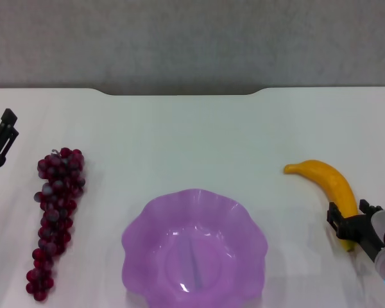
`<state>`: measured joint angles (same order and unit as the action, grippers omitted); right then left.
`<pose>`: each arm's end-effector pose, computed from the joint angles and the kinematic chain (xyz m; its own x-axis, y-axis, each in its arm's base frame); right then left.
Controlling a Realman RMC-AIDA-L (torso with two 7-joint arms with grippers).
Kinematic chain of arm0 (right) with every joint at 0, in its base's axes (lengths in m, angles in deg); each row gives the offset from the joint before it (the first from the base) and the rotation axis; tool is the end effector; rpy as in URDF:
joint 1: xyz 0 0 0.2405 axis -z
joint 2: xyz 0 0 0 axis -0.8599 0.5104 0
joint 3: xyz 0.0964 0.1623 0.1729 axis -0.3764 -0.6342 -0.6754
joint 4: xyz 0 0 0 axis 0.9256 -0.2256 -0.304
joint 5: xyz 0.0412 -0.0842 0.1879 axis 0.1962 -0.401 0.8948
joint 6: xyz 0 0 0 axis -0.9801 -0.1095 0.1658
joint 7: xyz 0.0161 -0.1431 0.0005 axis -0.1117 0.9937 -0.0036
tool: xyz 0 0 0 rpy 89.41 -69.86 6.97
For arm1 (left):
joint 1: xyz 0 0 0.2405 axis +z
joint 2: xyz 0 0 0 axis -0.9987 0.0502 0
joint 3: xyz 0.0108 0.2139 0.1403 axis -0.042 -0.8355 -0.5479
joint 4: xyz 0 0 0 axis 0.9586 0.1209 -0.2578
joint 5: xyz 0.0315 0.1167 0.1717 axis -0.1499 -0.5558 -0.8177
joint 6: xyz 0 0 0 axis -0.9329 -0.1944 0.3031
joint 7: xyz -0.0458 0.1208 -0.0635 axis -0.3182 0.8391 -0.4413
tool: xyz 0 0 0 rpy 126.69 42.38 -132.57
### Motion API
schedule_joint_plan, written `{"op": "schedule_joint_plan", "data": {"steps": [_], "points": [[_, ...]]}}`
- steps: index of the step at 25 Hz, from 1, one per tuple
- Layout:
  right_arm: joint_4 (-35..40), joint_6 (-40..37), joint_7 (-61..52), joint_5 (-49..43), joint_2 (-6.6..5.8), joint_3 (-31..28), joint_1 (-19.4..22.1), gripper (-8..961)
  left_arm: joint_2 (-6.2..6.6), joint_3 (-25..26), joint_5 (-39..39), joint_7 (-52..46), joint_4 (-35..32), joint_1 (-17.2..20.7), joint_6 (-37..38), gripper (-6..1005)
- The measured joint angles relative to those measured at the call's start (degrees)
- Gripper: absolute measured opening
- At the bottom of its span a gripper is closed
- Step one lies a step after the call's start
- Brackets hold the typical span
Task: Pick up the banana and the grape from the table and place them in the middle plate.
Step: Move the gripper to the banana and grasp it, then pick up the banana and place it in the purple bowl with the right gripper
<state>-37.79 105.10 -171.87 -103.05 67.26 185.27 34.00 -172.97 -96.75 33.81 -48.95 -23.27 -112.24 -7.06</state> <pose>0.3562 0.3131 -0.0766 0.6978 -0.4351 -0.5691 -0.6594 -0.0799 -0.7475 -0.3437 0.3171 0.0321 0.5762 -0.1290 0.8071 0.7803 -0.2070 -0.5901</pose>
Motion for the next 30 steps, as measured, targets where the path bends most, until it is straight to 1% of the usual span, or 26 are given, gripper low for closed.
{"op": "schedule_joint_plan", "data": {"steps": [1,6,14,30], "points": [[0.0,0.0,0.0,0.01,0.0,-0.02,0.0,731,0.0,0.0,0.0,0.02,0.0,0.02,0.0,760],[0.03,0.0,0.0,0.02,0.0,-0.09,0.0,613,0.0,0.0,0.0,0.04,0.0,0.05,0.0,760],[0.03,-1.25,-0.03,-0.02,-0.05,-0.15,-0.2,516,0.0,0.0,0.0,0.06,0.0,0.17,0.0,760],[-0.18,-1.93,0.01,0.02,-0.08,-0.26,-0.52,499,0.0,0.0,0.0,0.06,0.0,0.24,0.0,760]]}}
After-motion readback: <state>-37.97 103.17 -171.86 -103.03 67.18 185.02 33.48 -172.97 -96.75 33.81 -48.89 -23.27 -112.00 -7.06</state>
